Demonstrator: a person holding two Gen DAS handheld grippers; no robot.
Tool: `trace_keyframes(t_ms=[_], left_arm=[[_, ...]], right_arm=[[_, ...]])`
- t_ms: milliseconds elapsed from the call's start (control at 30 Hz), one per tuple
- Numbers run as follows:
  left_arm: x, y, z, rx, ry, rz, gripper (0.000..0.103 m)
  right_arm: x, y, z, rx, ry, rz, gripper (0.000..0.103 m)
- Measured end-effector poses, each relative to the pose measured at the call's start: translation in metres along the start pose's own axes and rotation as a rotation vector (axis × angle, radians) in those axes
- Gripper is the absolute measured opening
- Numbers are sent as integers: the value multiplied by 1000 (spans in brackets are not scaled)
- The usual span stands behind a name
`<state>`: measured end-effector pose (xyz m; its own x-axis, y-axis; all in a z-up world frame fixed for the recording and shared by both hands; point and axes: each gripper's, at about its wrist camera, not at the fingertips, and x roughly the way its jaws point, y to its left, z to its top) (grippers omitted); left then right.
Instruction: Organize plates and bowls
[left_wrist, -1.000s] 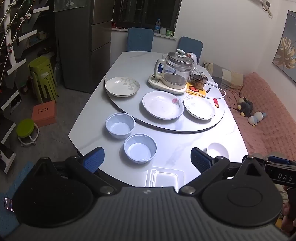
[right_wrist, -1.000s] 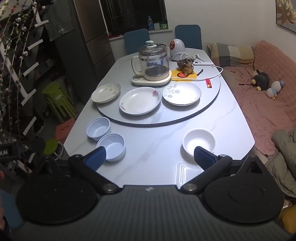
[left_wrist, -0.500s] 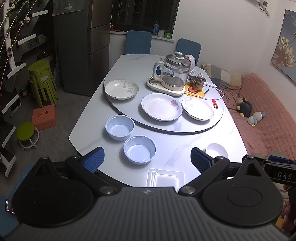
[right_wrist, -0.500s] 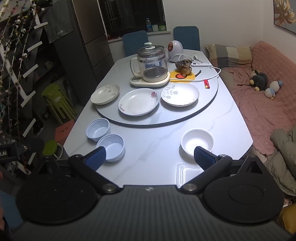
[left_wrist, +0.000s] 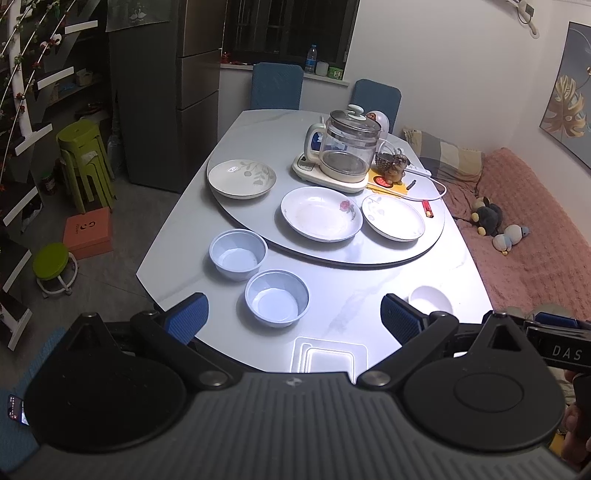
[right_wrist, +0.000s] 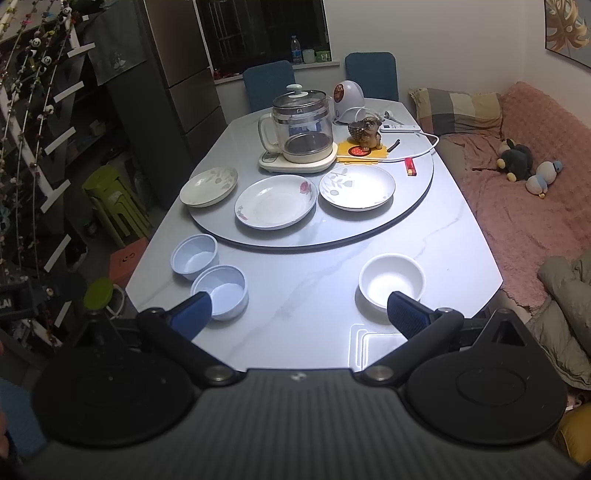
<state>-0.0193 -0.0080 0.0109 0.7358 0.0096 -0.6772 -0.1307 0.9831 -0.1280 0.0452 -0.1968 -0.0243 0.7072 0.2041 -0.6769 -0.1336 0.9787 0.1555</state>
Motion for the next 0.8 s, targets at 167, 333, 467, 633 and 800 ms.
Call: trace_keyframes(t_ms=[167,333,467,633,800], left_arm=[[0,0,-1,0,-1,1,101],[0,0,0,0,-2,0,101],[0,0,-1,0,-1,0,101],[0,0,-1,-1,-2,1,101],[0,0,-2,1,-1,0,101]], right_arm=[[-1,-2,-1,4,2,-3,103],[-2,0,0,-8,-1,-5,103],[0,0,0,-5,8,-3,103],[1,-3,0,0,10,-6,103],[3,-5,0,6,18,0,103]])
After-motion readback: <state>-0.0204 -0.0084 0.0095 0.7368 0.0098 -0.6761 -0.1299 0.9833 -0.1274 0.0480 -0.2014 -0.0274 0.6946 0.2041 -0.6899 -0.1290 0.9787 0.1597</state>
